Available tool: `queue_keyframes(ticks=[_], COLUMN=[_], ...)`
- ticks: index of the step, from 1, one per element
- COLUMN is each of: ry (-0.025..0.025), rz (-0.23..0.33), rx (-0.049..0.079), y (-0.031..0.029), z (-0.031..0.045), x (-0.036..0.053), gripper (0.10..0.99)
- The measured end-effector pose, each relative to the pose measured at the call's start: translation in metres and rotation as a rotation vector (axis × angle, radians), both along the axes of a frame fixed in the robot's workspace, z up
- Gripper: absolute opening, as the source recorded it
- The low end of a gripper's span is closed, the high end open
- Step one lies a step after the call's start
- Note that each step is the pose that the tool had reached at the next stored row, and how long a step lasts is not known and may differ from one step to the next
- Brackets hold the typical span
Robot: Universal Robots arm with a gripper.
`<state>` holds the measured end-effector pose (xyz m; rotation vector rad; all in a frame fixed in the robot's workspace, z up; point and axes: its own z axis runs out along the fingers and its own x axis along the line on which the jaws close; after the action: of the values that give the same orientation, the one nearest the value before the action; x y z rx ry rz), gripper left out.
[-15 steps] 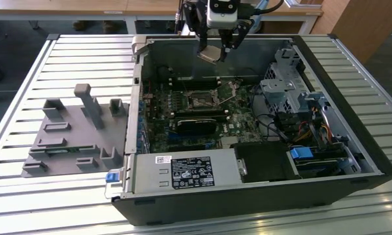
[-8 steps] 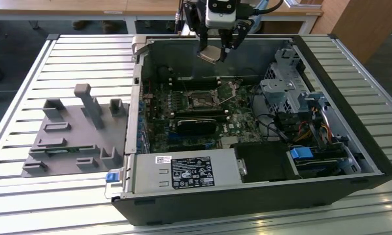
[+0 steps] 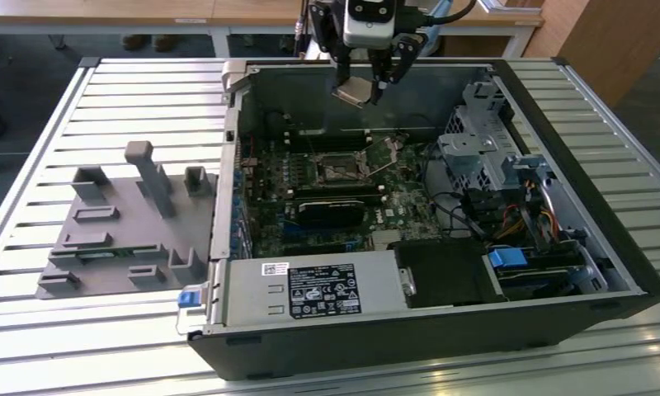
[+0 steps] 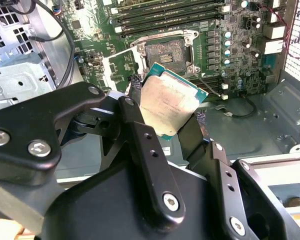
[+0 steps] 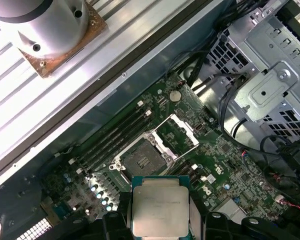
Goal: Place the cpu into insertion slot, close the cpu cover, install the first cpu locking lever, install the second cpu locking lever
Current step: 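Place the cpu into insertion slot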
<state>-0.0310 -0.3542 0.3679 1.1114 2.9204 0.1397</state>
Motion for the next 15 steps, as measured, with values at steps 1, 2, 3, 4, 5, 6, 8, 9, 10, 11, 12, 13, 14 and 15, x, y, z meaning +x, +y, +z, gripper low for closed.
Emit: queue_keyframes(ticks=[1, 2, 3, 4, 5, 6, 8, 9, 10, 11, 12, 13, 14, 15], ry=[0.0, 0.0, 0.0, 0.0, 0.0, 0.0, -0.0001, -0.0001, 0.0, 0.0, 0.0, 0.0, 0.0, 0.0001], rz=[-0.003, -0.007, -0.011, -0.017, -0.024, -0.031, -0.049, -0.058, -0.069, -0.079, -0.089, -0.101, -0.112, -0.122], rx=[0.0, 0.0, 0.0, 0.0, -0.001, -0.002, -0.003, -0.004, -0.005, -0.005, -0.006, -0.006, -0.007, -0.007], y=[0.0, 0.0, 0.0001, 0.0006, 0.0009, 0.001, 0.0012, 0.0013, 0.0013, 0.0013, 0.0014, 0.0014, 0.0015, 0.0016], z=[0.0, 0.0, -0.0001, -0.0001, -0.0002, -0.0002, -0.0005, -0.0006, -0.0007, -0.0008, -0.001, -0.0012, -0.0014, -0.0015], x=[0.0, 0.0, 0.0, 0.0, 0.0, 0.0, 0.0, 0.0, 0.0, 0.0, 0.0, 0.0, 0.0, 0.0], gripper=[0.541, 0.541, 0.541, 0.541, 0.541, 0.541, 0.541, 0.541, 0.541, 0.541, 0.541, 0.541, 0.541, 0.541])
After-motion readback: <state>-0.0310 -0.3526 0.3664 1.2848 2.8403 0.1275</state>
